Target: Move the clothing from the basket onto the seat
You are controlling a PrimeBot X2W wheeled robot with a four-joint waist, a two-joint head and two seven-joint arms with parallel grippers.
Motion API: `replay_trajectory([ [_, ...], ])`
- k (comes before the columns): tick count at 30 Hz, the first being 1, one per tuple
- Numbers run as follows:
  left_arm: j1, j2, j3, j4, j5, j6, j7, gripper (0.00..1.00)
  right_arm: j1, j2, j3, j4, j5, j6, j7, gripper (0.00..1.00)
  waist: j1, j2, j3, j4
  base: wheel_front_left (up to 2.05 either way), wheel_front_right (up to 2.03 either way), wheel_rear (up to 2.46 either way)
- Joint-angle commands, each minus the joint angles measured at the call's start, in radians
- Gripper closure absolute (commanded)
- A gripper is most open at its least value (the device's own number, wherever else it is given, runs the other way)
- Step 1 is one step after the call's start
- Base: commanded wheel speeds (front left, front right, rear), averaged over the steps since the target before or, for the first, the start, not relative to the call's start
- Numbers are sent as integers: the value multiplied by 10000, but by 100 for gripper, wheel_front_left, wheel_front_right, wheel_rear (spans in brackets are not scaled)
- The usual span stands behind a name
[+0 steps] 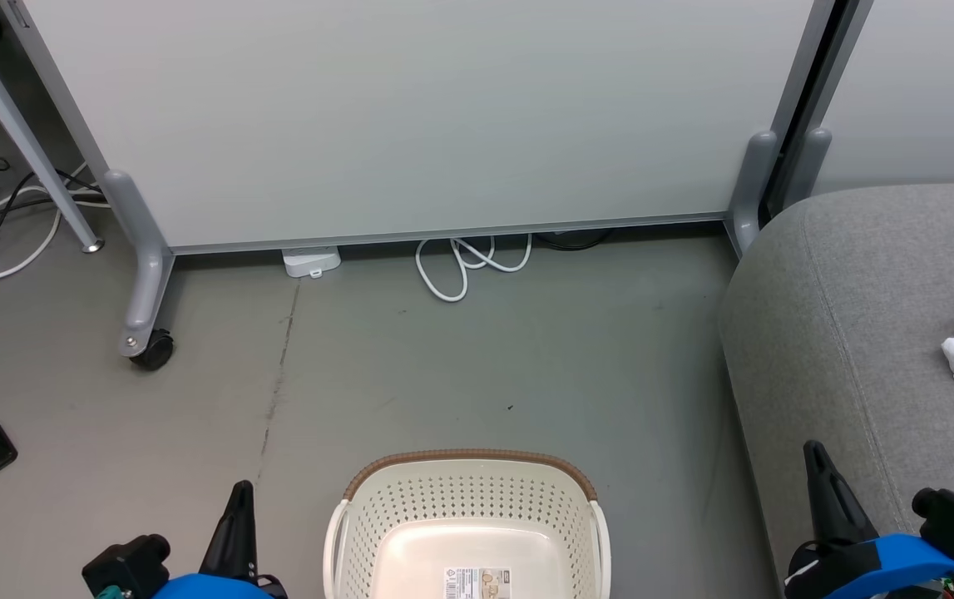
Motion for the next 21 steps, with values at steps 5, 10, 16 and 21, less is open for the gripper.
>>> replay_trajectory([
  [5, -369, -17, 266, -329, -1008, -5, 263, 100, -296, -44, -28, -236, 1186, 1, 195, 100, -1, -1, -9, -39, 0, 0, 0],
  [10, -426, -52, 413, -450, -1728, -6, 468, 100, -350, -50, -40, -268, 2018, 1, 351, 100, -1, -1, -16, -75, 0, 0, 0],
  [16, -494, -93, 573, -586, -2540, -8, 700, 100, -413, -56, -54, -302, 2950, 1, 529, 100, -1, -1, -26, -118, 0, 0, 0],
  [21, -549, -125, 703, -692, -3175, -9, 881, 100, -464, -61, -66, -327, 3679, 2, 667, 100, -1, -1, -33, -154, 0, 0, 0],
])
